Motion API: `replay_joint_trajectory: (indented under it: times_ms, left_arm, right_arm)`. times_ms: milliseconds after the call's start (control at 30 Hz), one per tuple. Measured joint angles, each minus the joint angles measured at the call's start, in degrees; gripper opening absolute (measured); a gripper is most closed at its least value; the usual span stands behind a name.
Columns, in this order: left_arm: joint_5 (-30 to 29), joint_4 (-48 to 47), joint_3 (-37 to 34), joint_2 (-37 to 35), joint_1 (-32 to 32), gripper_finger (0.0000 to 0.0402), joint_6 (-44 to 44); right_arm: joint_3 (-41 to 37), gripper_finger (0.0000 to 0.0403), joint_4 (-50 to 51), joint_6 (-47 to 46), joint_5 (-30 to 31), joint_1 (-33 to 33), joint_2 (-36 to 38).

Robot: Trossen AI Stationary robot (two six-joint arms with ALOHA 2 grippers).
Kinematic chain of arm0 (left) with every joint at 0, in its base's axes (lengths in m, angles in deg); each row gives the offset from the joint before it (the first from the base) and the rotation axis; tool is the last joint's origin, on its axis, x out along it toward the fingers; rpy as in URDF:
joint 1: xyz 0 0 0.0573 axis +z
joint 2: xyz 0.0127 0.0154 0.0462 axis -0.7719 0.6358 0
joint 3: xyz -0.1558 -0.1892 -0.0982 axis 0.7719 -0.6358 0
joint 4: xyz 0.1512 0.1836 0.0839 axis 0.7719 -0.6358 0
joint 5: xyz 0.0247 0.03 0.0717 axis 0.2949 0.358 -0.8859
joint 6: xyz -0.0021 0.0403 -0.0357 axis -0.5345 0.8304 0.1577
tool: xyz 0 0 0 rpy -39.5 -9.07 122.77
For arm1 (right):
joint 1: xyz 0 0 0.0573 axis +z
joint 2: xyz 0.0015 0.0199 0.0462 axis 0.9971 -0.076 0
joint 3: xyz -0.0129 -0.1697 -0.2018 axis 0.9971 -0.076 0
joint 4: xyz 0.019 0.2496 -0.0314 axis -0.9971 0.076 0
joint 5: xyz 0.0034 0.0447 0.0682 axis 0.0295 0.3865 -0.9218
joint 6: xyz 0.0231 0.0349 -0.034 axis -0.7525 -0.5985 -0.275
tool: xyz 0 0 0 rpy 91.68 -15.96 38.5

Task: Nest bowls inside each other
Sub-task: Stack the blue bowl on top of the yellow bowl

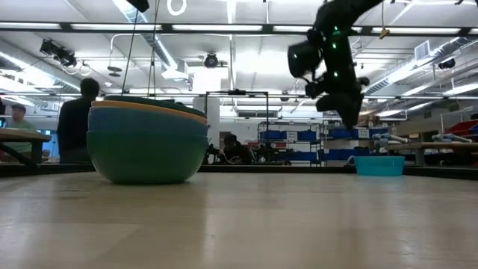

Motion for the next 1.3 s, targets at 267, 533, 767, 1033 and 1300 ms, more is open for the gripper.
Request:
replay_joint_trajectory:
  times_ms: [267, 533, 767, 1033, 1300]
  left_arm:
    - [0.0, -1.2, 0.0, 0.0, 0.0, 0.0081, -0.1]
    - [0.0, -1.2, 0.0, 0.0, 0.0, 0.0081, -0.2]
    - [-0.2, -1.1, 0.0, 0.0, 0.0, 0.0081, -0.3]
    - [-0.3, -1.1, 0.0, 0.0, 0.0, 0.0081, -0.4]
    - [-0.6, -1.0, 0.0, 0.0, 0.0, 0.0081, -0.4]
  right_arm:
    - [-9.9, 0.0091, -9.4, 3.0, -5.6, -5.9, 2.7]
    - [-18.4, 0.0091, -17.9, 5.3, -5.6, -9.3, 6.0]
    - [-22.9, 0.0091, -25.4, 8.0, -6.5, -11.4, 7.6]
    - [-28.6, 0.0078, -35.9, 9.1, -8.1, -13.0, 7.6]
    - [-29.5, 0.0005, -37.1, 12.1, -8.1, -12.7, 7.8]
